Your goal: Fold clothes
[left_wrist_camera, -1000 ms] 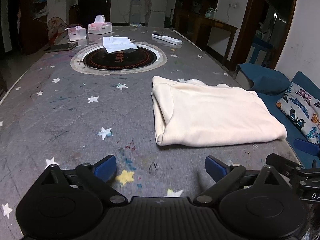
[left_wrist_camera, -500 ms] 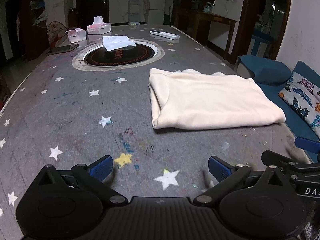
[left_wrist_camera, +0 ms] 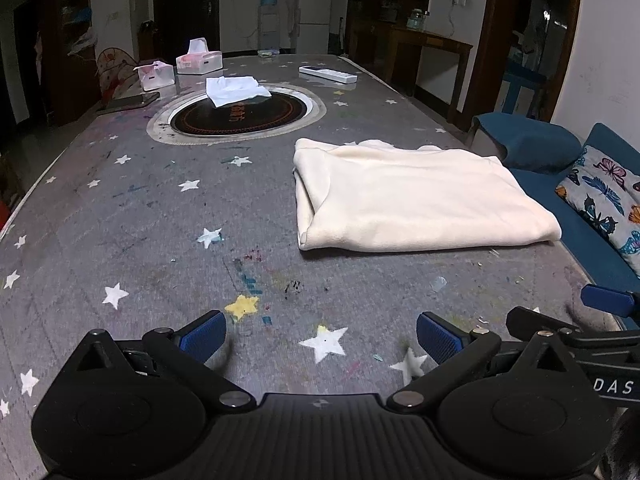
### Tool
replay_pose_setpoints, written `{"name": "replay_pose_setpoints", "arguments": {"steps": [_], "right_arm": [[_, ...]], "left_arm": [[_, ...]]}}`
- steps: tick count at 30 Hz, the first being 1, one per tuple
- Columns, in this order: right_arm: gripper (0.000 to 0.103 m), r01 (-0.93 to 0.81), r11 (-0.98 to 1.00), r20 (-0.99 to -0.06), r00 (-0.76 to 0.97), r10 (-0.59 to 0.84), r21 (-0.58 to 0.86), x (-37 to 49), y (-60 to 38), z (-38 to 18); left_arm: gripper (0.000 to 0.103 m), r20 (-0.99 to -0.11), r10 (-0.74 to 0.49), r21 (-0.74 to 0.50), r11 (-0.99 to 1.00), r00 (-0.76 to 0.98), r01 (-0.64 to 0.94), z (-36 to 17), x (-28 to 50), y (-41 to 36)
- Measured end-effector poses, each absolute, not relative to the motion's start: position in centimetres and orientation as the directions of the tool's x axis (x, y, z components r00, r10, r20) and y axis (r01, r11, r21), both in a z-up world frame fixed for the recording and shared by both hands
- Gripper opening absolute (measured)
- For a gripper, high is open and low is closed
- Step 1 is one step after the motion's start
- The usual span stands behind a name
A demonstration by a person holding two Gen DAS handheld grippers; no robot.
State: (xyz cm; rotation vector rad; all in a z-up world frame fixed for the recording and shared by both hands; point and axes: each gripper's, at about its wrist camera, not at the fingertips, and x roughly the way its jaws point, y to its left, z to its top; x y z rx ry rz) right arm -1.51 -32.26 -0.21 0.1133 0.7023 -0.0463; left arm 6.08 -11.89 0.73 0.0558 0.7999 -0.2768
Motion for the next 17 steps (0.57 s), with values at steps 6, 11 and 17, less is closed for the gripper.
{"name": "replay_pose_setpoints", "arguments": {"steps": [6,11,17], "right_arm": [[0.103,0.090,0.992,-0.654,0.756,-0.007,0.094,-1.48,-32.08,-0.14],[0.103,0.098,0.991,-0.660,0.751,-0.012,0.094,-1.46,-31.92,-0.16],[0.103,0.103,0.990,-0.659,0.752,-0.015,0.096,-1.49,-32.01,-0.08]], "left_arm": [[0.103,-0.720,-0.223,-0.061,0.964,0.657,0.261,0.41,5.93,-11.90],[0.103,-0.722,-0.221,-0.059,0.964,0.656,0.260,0.44,5.88,-11.92],[0.103,-0.722,-0.223,-0.063,0.964,0.655,0.259,0.52,5.91,-11.94]]}}
